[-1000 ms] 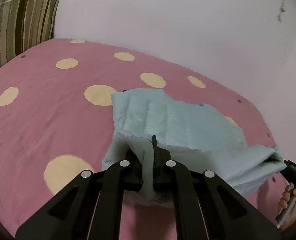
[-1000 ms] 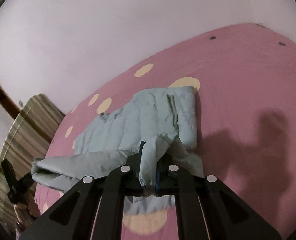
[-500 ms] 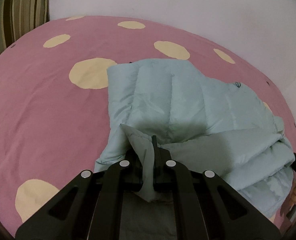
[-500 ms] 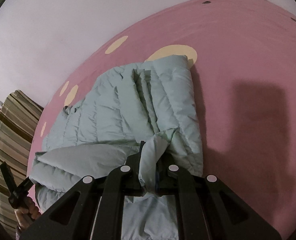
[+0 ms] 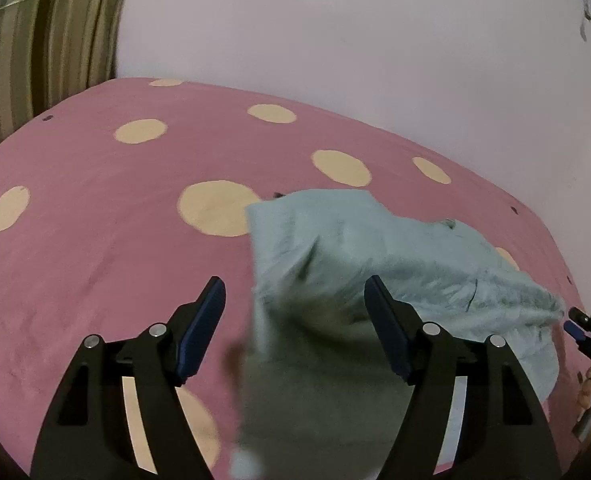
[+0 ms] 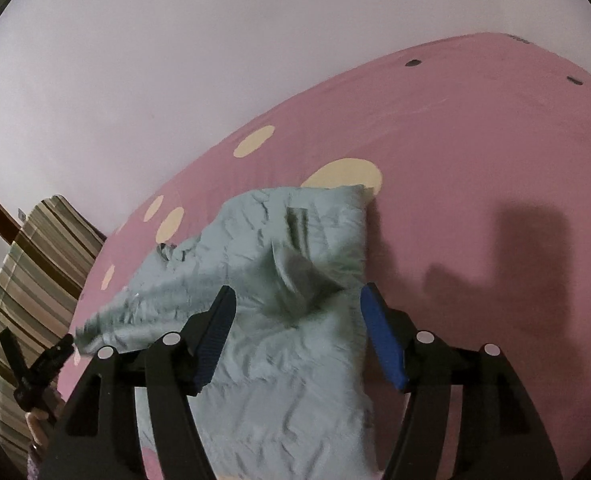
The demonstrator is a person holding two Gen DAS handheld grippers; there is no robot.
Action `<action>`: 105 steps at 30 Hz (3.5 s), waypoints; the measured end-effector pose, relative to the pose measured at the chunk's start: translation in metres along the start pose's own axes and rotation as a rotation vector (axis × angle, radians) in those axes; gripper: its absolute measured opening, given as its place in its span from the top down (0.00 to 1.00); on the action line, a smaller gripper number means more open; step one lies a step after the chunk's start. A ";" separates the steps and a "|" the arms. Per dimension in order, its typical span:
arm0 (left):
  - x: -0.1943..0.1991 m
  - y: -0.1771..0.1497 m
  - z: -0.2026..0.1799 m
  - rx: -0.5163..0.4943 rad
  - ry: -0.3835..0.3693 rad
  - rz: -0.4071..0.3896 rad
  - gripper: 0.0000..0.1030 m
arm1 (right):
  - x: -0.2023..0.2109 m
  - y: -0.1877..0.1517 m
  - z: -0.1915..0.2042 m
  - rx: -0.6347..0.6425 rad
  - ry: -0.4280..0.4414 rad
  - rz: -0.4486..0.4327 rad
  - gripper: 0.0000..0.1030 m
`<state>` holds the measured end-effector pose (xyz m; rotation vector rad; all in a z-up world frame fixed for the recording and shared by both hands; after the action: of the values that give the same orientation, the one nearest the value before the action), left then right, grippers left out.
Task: Fold large clothes
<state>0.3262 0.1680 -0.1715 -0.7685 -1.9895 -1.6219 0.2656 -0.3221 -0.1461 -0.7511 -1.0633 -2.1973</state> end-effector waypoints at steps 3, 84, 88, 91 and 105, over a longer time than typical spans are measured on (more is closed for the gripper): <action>0.001 -0.010 0.018 0.027 0.008 0.014 0.30 | 0.001 -0.005 -0.005 0.010 -0.007 0.011 0.37; -0.141 0.072 -0.018 -0.161 0.302 0.042 0.63 | -0.153 0.086 0.051 0.236 -0.223 -0.016 0.61; -0.119 0.080 -0.055 -0.135 0.211 -0.003 0.46 | -0.140 0.079 0.100 0.277 -0.165 -0.024 0.60; -0.131 0.070 -0.084 -0.145 0.162 0.029 0.45 | -0.154 0.061 0.137 0.349 -0.143 0.000 0.61; -0.203 0.025 -0.091 -0.169 0.238 0.093 0.40 | -0.234 0.010 0.133 0.369 -0.188 0.085 0.58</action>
<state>0.4929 0.0554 -0.2690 -0.6817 -1.6453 -1.7527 0.4608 -0.1590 -0.2342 -0.8249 -1.4518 -1.8126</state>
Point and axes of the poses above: each gripper's, at about its wrist camera, not at the fingertips, and x roughly against the way its jaws point, z to its left, y to its top, the point moved 9 cm from there along -x, roughly the way its jaws point, and after that the axes turned 3 degrees about -x, right-handed, at the moved point
